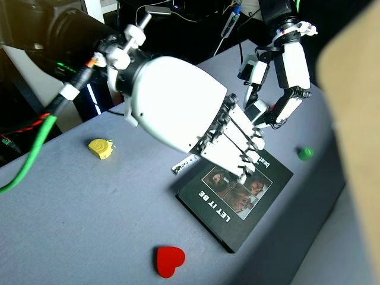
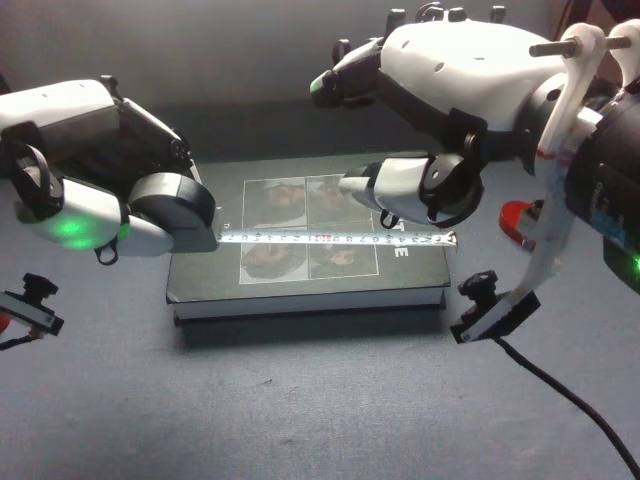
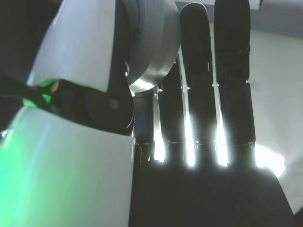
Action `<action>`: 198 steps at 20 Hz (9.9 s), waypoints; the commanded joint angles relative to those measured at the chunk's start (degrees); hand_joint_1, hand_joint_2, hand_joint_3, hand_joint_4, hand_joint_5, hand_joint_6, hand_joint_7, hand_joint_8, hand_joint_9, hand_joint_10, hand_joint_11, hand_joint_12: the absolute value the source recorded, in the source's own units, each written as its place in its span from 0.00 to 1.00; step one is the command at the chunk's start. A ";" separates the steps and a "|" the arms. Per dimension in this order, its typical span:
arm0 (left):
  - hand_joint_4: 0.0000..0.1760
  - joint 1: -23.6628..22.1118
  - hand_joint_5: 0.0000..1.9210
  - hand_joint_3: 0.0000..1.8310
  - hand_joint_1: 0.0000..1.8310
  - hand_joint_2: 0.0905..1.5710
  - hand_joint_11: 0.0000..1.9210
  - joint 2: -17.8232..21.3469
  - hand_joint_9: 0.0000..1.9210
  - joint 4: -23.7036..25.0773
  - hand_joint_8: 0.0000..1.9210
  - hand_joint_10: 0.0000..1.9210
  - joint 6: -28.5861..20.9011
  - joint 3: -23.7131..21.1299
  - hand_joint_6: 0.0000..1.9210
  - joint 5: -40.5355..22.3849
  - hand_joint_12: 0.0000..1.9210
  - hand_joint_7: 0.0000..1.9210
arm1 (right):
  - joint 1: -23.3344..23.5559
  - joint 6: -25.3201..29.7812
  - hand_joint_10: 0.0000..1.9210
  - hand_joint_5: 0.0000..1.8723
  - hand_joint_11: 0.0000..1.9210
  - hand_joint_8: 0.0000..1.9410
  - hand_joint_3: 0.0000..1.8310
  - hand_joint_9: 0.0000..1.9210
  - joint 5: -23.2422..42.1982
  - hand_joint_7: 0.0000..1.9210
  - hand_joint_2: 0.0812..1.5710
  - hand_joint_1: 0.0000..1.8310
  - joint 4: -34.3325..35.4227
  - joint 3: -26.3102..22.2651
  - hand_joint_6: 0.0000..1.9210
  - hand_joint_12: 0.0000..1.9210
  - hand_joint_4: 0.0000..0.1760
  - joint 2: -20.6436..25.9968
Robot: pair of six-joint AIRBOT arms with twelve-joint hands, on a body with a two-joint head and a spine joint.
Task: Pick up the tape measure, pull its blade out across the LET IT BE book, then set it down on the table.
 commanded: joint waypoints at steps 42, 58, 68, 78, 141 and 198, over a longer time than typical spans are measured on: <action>0.00 -2.07 0.49 0.00 0.76 0.66 0.52 -1.35 0.54 0.44 0.32 0.55 -0.96 2.56 0.49 -5.38 0.42 0.60 | -0.35 -15.28 0.03 0.38 0.08 0.02 0.00 0.35 -9.41 0.39 0.73 0.58 14.86 8.26 0.01 0.60 0.00 -9.48; 0.00 -1.89 0.49 0.00 0.76 0.66 0.52 -1.33 0.55 0.43 0.32 0.55 -1.57 2.63 0.48 -5.66 0.43 0.59 | -1.47 -15.28 0.04 0.40 0.10 0.02 0.00 0.37 -9.87 0.41 0.76 0.56 14.24 8.87 0.01 0.61 0.00 -9.78; 0.00 -1.65 0.49 0.00 0.76 0.66 0.52 -1.26 0.55 0.43 0.33 0.55 -1.70 2.64 0.48 -5.73 0.42 0.59 | -1.06 -15.36 0.04 0.41 0.11 0.02 0.00 0.37 -9.85 0.42 0.75 0.57 14.43 8.87 0.01 0.61 0.00 -9.76; 0.00 -1.63 0.49 0.00 0.76 0.66 0.52 -1.23 0.55 0.43 0.33 0.54 -1.94 2.58 0.48 -5.73 0.43 0.59 | -0.75 -14.92 0.05 0.42 0.14 0.02 0.00 0.39 -9.20 0.45 0.75 0.57 14.02 8.88 0.01 0.63 0.00 -9.41; 0.00 -0.54 0.50 0.00 0.76 0.66 0.52 -0.74 0.56 0.46 0.32 0.54 -3.04 2.13 0.48 -7.79 0.42 0.58 | -6.15 -14.65 0.43 0.43 0.27 0.59 0.00 0.38 -4.93 0.44 0.75 0.64 6.76 6.36 0.69 0.73 0.07 5.31; 0.00 -0.48 0.50 0.00 0.76 0.66 0.52 -0.86 0.56 0.53 0.31 0.53 -3.50 2.23 0.48 -7.70 0.42 0.59 | -7.69 -11.65 0.12 0.31 0.12 0.00 0.00 0.33 -9.53 0.40 0.71 0.48 -2.39 3.33 0.00 0.62 0.00 -3.47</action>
